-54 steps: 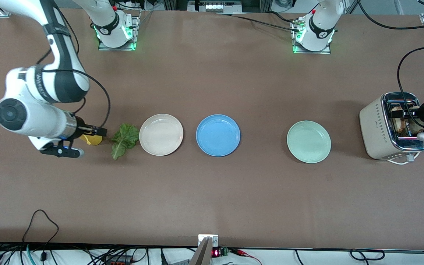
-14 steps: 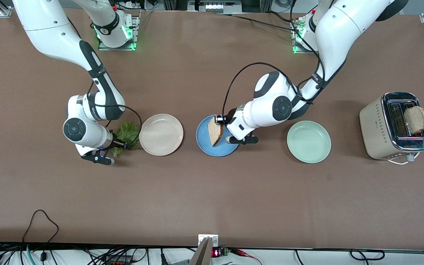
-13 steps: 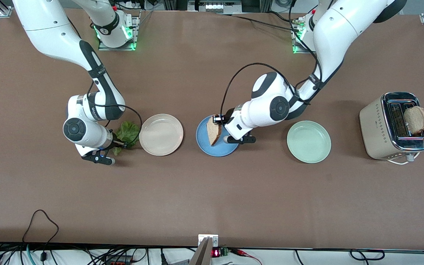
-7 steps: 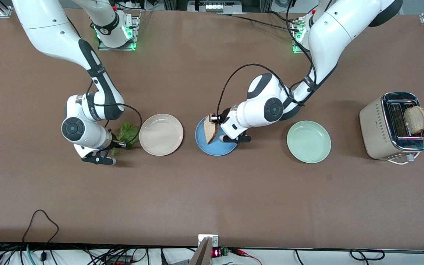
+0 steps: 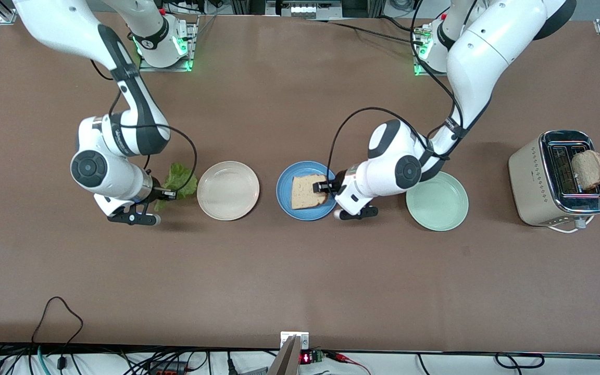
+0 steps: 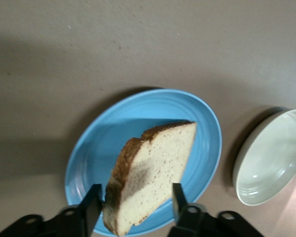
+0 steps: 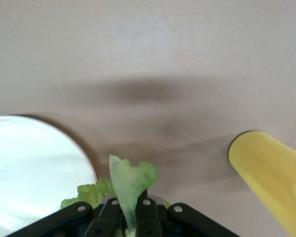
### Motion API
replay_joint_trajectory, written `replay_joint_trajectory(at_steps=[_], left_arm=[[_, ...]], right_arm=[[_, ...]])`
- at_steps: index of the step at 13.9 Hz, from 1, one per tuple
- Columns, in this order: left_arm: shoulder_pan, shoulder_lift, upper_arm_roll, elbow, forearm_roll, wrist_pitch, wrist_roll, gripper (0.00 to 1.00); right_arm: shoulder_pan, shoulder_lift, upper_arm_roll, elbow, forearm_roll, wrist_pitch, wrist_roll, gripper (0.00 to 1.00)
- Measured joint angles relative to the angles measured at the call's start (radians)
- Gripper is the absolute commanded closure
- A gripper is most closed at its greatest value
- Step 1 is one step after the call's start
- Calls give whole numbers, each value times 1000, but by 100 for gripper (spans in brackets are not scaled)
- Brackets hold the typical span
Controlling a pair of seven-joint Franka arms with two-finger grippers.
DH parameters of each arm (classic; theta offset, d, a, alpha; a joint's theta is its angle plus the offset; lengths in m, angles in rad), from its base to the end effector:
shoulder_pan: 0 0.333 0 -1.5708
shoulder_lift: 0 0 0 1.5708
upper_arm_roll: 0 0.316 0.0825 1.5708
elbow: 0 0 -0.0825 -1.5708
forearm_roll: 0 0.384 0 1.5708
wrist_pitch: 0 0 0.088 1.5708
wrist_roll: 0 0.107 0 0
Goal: Make sandwich in blue plate with both arms
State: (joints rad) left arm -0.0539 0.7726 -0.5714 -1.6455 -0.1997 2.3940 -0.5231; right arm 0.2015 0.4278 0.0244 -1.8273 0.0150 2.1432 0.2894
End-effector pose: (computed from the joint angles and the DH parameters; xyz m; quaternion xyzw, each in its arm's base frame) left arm 0.5926 -0.3631 0.2277 0.9609 0.0937 -0.1112 0.2356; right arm 0.6154 0.1411 0.2914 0.9977 -0.0369 -0.0569 0.0034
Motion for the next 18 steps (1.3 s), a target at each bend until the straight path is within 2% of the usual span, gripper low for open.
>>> replay_joint_trajectory(at_steps=[5,8,10,13,15,18], left_arm=[[0,-12,7,25,0,3,55,0],[23,-82,12,42,1,-46,104,0],[89,-134,20,43,2,-112,212,0],[234,-166,24,43,110,-202,382,0],[301,-180,23,48,183,-266,423,0],[313,-212,33,124,269,-410,433,0]], right_arm=[[0,-92,48,1,35,-43,69,100],[1,-95,88,1,133,-35,280,100],[3,-89,120,1,175,-11,435,100],[18,-60,168,3,258,76,671,100],[61,-15,180,17,313,164,824,100],[158,97,184,79,335,294,1041,100]])
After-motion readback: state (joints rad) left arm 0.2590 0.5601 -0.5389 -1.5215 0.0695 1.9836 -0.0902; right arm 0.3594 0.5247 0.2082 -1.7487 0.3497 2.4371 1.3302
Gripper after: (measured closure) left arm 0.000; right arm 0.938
